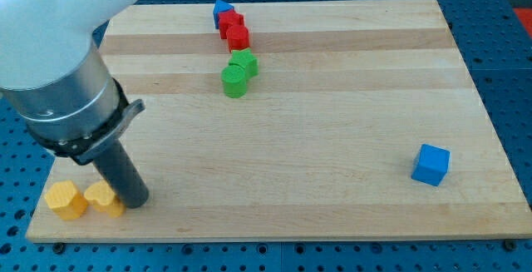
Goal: Point your arm at blue cube
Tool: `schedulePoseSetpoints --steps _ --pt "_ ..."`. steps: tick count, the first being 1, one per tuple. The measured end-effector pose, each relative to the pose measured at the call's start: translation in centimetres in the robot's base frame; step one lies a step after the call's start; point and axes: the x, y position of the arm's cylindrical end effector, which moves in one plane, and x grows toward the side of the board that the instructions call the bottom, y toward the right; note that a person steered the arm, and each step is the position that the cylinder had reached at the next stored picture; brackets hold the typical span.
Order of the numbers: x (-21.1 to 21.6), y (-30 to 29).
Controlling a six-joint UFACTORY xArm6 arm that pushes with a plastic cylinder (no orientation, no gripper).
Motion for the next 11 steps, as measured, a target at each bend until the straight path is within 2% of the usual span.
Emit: schedulePoseSetpoints --steps 3,4,6,8,9,11 --pt "0.0 0.0" --pt "0.2 7.2" --pt "1.1 26.0" --pt "1.7 39.9" --pt "-0.3 41.8" --pt "-1.9 38.6"
